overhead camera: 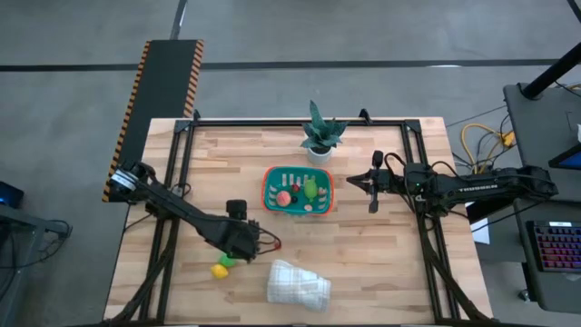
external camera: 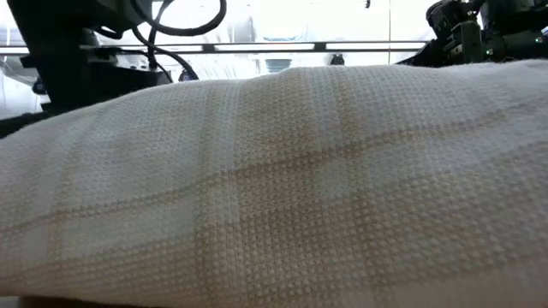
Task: Build produce basket
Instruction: Put the pink peach into the blue basket
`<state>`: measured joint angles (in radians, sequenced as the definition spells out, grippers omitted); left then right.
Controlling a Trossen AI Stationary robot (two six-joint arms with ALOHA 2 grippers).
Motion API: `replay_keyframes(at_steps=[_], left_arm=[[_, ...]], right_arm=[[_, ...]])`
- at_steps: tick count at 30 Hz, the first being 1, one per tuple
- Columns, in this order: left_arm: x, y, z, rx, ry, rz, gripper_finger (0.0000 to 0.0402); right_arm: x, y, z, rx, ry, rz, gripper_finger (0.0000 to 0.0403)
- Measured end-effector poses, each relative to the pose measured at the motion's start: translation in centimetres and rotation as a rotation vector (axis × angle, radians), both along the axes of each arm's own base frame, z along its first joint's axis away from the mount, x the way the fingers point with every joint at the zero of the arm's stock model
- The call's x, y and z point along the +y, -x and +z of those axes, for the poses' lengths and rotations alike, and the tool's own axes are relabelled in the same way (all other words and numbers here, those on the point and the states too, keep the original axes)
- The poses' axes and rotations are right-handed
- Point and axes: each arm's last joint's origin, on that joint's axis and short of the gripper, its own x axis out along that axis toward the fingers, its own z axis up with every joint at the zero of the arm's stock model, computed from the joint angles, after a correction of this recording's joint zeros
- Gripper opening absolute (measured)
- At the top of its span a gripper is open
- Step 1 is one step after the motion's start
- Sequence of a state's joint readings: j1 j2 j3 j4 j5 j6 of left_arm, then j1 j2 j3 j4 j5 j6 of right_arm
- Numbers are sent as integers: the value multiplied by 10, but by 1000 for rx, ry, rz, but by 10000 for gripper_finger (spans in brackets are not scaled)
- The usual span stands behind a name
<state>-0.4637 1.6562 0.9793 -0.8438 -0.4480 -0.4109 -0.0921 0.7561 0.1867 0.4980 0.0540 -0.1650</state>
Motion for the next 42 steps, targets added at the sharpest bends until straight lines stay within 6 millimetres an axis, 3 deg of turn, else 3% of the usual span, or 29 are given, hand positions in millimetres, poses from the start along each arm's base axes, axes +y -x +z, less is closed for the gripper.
replay_keyframes(at_steps=[13,28,38,42], left_arm=[[7,10,-27,-61,5,-1,191],[9,9,-29,-75,0,-8,188],[10,8,-30,-80,2,-3,71],[12,8,-31,-85,-19,3,44]], right_arm=[[0,0,0,0,0,0,9],[0,0,0,0,1,0,9],[0,0,0,0,0,0,9],[0,0,0,0,0,0,9]])
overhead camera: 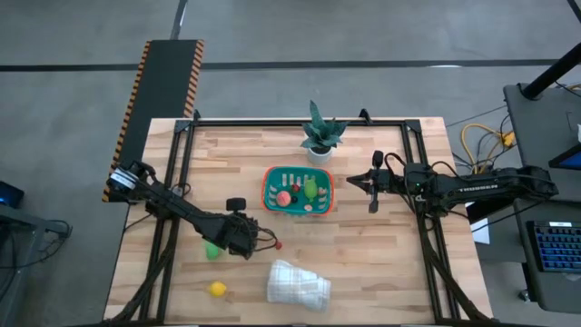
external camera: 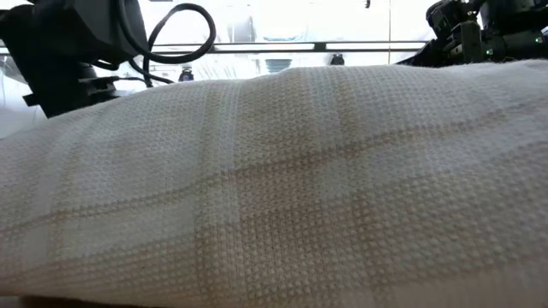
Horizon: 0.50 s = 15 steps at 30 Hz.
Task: Build produce basket
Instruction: Put the pink peach into the blue basket
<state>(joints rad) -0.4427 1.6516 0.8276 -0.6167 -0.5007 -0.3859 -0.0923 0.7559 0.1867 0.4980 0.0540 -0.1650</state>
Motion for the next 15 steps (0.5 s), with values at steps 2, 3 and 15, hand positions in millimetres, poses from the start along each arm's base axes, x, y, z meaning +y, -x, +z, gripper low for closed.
replay_keyframes(at_steps=[2,3,15], left_arm=[[0,0,0,-2,-7,1,41],[0,0,0,-3,-10,1,40],[3,2,10,-42,-2,7,37]], right_arm=[[0,0,0,0,0,0,9],[0,0,0,0,0,0,9],[0,0,0,0,0,0,9]])
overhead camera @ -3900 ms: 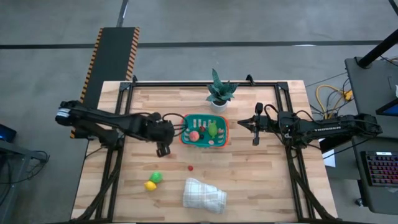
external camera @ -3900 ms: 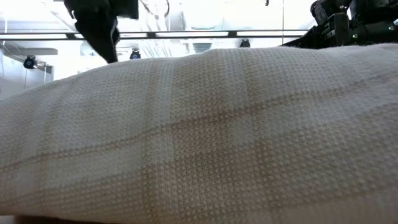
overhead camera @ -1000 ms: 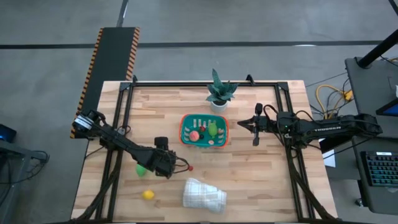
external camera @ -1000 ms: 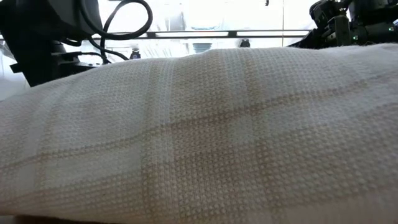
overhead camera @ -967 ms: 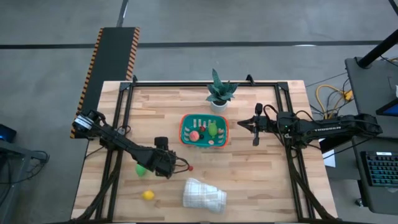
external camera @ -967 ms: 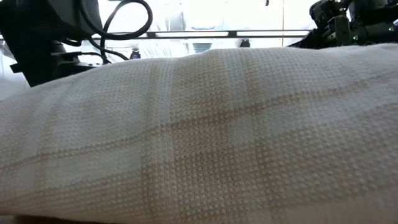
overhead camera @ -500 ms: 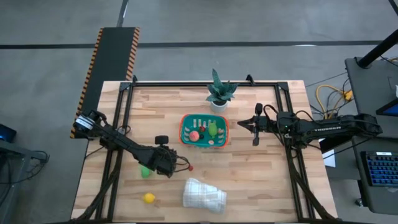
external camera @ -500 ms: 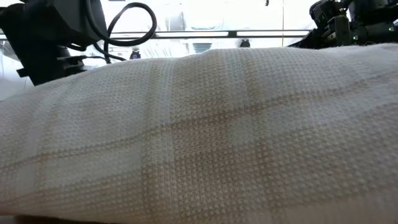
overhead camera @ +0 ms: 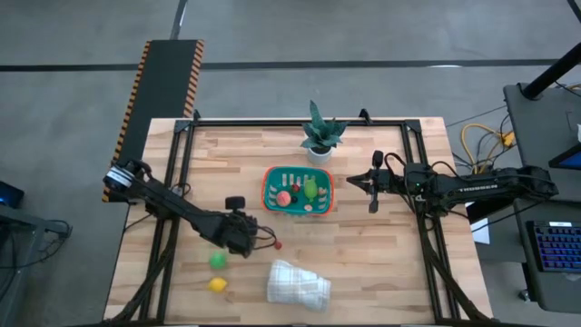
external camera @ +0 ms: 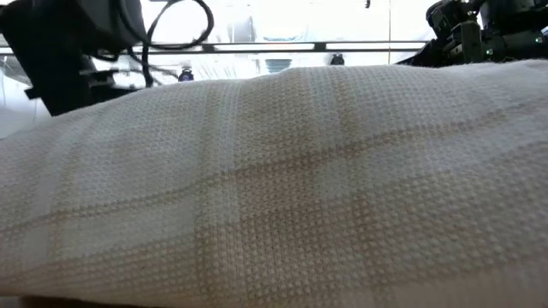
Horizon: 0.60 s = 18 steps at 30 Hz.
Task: Build produce basket
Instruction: Put the pink peach into the blue basket
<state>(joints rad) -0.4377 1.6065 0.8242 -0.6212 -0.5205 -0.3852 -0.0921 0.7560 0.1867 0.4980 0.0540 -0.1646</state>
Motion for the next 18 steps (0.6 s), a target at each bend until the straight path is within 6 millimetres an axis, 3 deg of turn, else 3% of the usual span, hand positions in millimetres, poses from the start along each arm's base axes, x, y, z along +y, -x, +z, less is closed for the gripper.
replay_keyframes(at_steps=[18], left_arm=[[11,17,66,-299,9,33,37]], right_arm=[[0,0,0,0,0,0,9]])
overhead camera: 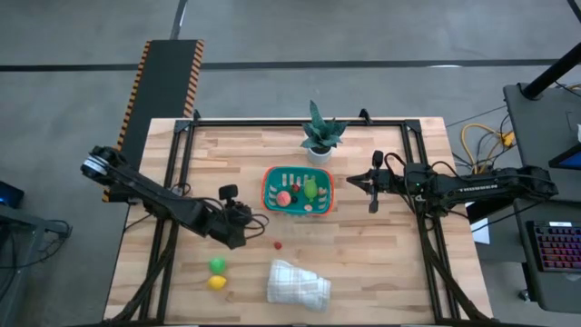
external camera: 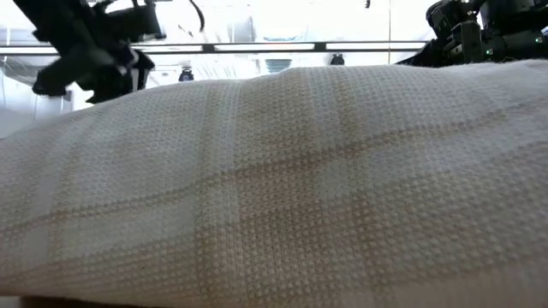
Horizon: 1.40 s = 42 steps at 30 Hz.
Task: Build produce basket
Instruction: Put the pink peach into the blue basket
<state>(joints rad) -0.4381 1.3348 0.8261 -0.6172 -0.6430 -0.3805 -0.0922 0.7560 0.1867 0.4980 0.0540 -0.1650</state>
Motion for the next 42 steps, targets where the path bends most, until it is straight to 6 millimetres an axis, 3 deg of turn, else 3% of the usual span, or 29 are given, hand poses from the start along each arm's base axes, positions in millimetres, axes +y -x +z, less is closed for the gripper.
replay_keyframes(at_steps=[11,22,33,42], left_arm=[[8,16,34,-141,3,-43,37],[5,8,66,-383,-85,-226,36],[15,-16,62,-449,-206,-252,36],[40,-49,39,-390,-220,-244,37]], right_arm=[[0,0,0,0,1,0,9],[0,0,0,0,2,0,9],[0,0,0,0,0,0,9],[0,0,0,0,0,0,9]])
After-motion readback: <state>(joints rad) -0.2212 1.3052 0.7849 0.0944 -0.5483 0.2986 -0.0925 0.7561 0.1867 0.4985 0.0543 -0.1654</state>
